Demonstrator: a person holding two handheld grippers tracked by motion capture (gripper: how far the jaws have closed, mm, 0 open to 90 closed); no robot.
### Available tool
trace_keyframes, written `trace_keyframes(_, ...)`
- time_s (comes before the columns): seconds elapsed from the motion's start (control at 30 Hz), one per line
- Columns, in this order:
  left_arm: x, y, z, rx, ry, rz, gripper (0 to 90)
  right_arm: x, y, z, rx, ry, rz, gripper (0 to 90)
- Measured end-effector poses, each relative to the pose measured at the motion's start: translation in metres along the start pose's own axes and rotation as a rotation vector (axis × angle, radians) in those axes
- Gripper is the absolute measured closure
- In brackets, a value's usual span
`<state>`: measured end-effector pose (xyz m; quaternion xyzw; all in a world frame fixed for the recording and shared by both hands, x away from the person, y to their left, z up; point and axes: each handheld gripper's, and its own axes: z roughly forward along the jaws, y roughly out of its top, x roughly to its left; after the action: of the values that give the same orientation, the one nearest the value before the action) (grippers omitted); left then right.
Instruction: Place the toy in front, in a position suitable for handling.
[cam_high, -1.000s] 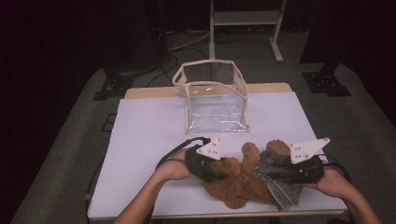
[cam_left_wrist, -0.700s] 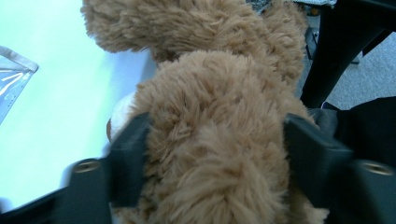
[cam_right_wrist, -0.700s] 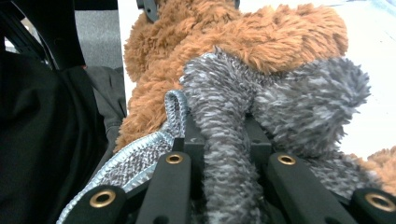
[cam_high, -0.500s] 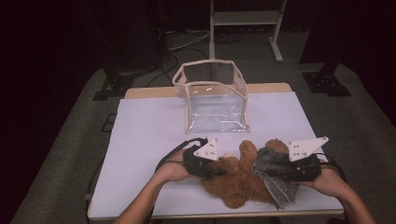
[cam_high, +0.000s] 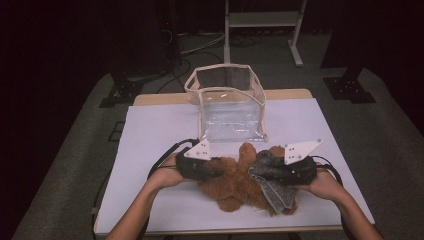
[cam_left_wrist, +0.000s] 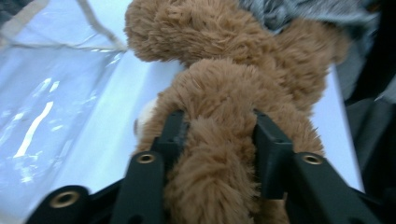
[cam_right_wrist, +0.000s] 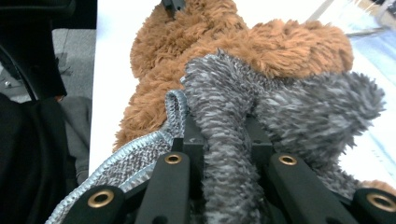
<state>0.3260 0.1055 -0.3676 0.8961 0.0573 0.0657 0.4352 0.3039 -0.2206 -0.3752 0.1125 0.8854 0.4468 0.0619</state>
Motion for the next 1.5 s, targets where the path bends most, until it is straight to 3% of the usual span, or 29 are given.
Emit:
trace_keyframes(0.1, 0.000, -0.003, -0.002, -0.040, -0.022, -0.026, 49.0, 0.004, -0.001, 0.000, 0.010, 0.005, -0.005, 75.7)
trace_keyframes(0.13, -0.002, -0.005, -0.003, -0.081, -0.031, -0.042, 43.4, 0.009, -0.002, 0.000, 0.018, 0.008, -0.015, 75.7)
trace_keyframes(0.2, -0.003, -0.005, 0.000, -0.094, -0.045, -0.045, 41.5, 0.013, -0.002, 0.000, 0.026, 0.015, -0.024, 75.7)
trace_keyframes(0.3, -0.007, -0.006, 0.006, -0.074, -0.053, -0.029, 47.3, 0.016, -0.001, 0.000, 0.037, 0.020, -0.034, 75.8)
trace_keyframes(0.33, -0.012, -0.006, 0.010, -0.044, -0.039, -0.005, 49.6, 0.017, 0.006, -0.001, 0.060, 0.007, -0.065, 75.7)
trace_keyframes(0.4, -0.016, -0.006, 0.009, -0.031, -0.025, 0.019, 52.9, 0.017, 0.018, -0.002, 0.060, 0.003, -0.085, 75.7)
trace_keyframes(0.47, -0.020, -0.007, 0.008, -0.026, -0.020, 0.037, 54.1, 0.015, 0.029, 0.001, 0.047, 0.011, -0.103, 75.7)
trace_keyframes(0.57, -0.022, -0.011, 0.005, -0.026, -0.011, 0.045, 54.5, 0.015, 0.036, 0.008, 0.080, 0.019, -0.130, 75.7)
trace_keyframes(0.67, -0.023, -0.013, 0.005, -0.037, -0.011, 0.044, 54.5, 0.014, 0.031, 0.004, 0.088, 0.032, -0.121, 75.6)
trace_keyframes(0.7, -0.024, -0.013, 0.004, -0.037, -0.008, 0.045, 54.3, 0.013, 0.022, -0.007, 0.098, 0.031, -0.109, 75.6)
trace_keyframes(0.8, -0.027, -0.012, 0.004, -0.028, -0.002, 0.058, 53.5, 0.011, 0.007, -0.029, 0.122, 0.003, -0.082, 75.6)
trace_keyframes(0.83, -0.027, -0.012, 0.004, -0.028, -0.002, 0.058, 53.2, 0.011, 0.007, -0.029, 0.122, 0.003, -0.082, 75.6)
trace_keyframes(0.9, -0.028, -0.010, 0.003, -0.017, -0.003, 0.065, 52.5, 0.008, -0.002, -0.043, 0.140, -0.034, -0.053, 75.5)
trace_keyframes(1.07, -0.029, -0.011, 0.003, -0.020, -0.011, 0.062, 51.0, 0.011, 0.014, -0.029, 0.080, -0.016, -0.086, 75.3)
trace_keyframes(1.2, -0.029, -0.014, 0.001, -0.025, -0.020, 0.054, 49.8, 0.015, 0.020, -0.013, 0.081, 0.010, -0.120, 75.2)
trace_keyframes(1.33, -0.030, -0.015, 0.001, -0.030, -0.019, 0.057, 48.3, 0.012, 0.007, -0.029, 0.077, 0.003, -0.088, 75.3)
trace_keyframes(1.37, -0.031, -0.013, 0.002, -0.022, -0.014, 0.063, 47.8, 0.009, -0.005, -0.041, 0.091, -0.031, -0.059, 75.3)
trace_keyframes(1.5, -0.033, -0.011, 0.002, -0.005, -0.009, 0.078, 46.6, 0.002, -0.014, -0.056, 0.075, -0.079, -0.015, 75.3)
